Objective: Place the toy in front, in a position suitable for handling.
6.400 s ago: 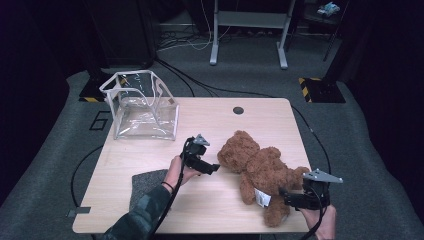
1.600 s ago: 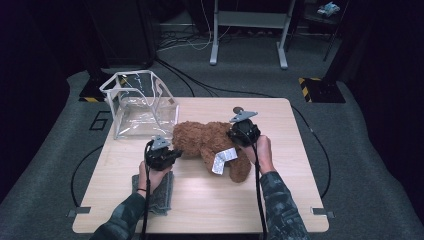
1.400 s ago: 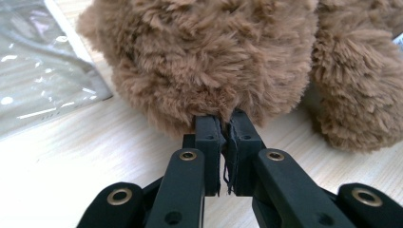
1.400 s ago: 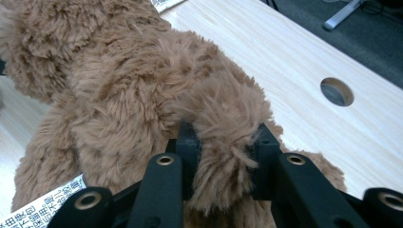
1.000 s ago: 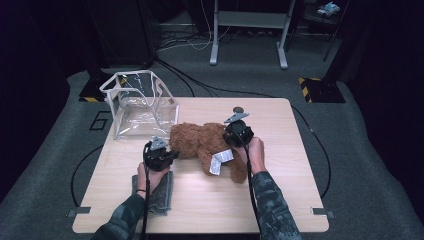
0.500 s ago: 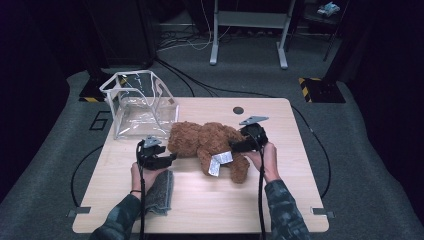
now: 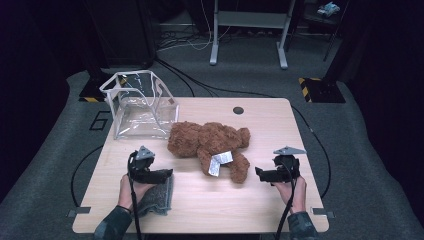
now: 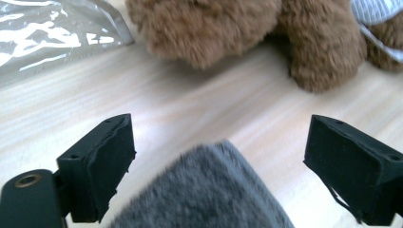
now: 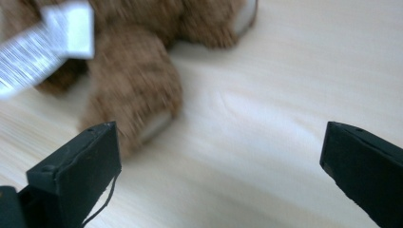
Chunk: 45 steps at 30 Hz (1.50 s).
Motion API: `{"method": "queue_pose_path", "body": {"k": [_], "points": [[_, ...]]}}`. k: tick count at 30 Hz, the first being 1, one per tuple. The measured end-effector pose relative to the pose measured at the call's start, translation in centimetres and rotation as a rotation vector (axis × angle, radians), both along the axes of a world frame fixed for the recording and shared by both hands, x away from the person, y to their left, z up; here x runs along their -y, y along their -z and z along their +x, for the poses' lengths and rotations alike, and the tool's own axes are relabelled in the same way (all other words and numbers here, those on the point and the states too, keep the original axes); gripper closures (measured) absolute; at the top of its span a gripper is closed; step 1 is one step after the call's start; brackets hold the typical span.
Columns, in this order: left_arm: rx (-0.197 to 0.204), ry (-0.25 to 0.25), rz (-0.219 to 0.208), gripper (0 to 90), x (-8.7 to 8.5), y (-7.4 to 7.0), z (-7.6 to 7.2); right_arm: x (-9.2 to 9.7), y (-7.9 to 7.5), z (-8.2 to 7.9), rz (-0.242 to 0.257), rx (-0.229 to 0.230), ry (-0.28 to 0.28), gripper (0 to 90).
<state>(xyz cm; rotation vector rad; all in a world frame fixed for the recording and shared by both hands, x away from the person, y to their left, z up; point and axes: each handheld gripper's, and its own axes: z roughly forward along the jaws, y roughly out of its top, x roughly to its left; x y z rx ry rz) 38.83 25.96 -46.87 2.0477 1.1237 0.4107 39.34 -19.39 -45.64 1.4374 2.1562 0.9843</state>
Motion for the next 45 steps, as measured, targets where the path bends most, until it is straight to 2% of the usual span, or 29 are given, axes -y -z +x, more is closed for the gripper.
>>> {"method": "queue_pose_path", "body": {"k": [2,5,8,10,13,18,19,21,22,26,29,32,35,40,45], "points": [[-0.002,0.005,0.019,7.4,0.0,0.2,-0.7,0.5,1.4,-0.5,-0.024,-0.018,0.012,0.0],[-0.022,0.012,0.005,7.0,0.0,0.9,-1.7,1.0,2.9,-1.3,-0.032,-0.029,0.035,0.0],[-0.021,0.015,0.034,6.4,-0.1,1.3,-2.6,1.7,4.0,-2.4,-0.047,-0.036,0.062,0.0],[-0.026,0.025,0.054,6.3,-0.3,1.4,-3.2,2.2,4.6,-3.1,-0.041,-0.032,0.08,0.0],[-0.032,0.014,0.088,6.6,-0.8,1.7,-4.0,2.9,5.5,-4.1,-0.035,-0.015,0.113,0.0],[-0.058,-0.001,0.122,11.0,-1.3,2.4,-4.5,3.2,6.2,-4.4,-0.068,-0.004,0.145,0.0],[-0.065,-0.005,0.122,15.1,-1.3,2.7,-4.5,3.3,6.2,-4.4,-0.069,0.001,0.147,0.0],[-0.065,-0.013,0.135,16.3,-1.2,3.1,-4.5,3.2,6.2,-4.2,-0.067,-0.001,0.155,0.0],[-0.08,-0.018,0.14,17.8,-1.2,3.3,-4.6,3.3,6.3,-4.2,-0.074,-0.001,0.155,0.0],[-0.098,-0.039,0.152,24.6,-1.1,3.9,-4.7,3.5,6.7,-4.1,-0.08,-0.008,0.153,0.0],[-0.107,-0.063,0.146,30.0,-0.9,4.2,-4.8,3.7,7.1,-4.1,-0.076,-0.015,0.168,0.0],[-0.101,-0.084,0.147,36.0,-1.0,4.2,-4.9,3.9,7.2,-4.3,-0.074,-0.004,0.172,0.0],[-0.081,-0.098,0.132,47.7,-1.0,4.3,-5.3,3.9,7.3,-4.3,-0.066,0.006,0.181,0.1],[-0.071,-0.07,0.112,68.4,-0.9,4.3,-5.7,3.9,7.4,-4.4,-0.07,0.012,0.187,0.2],[-0.061,-0.038,0.106,74.0,-0.6,4.0,-6.0,4.0,7.4,-4.4,-0.068,0.017,0.194,0.9]]}}
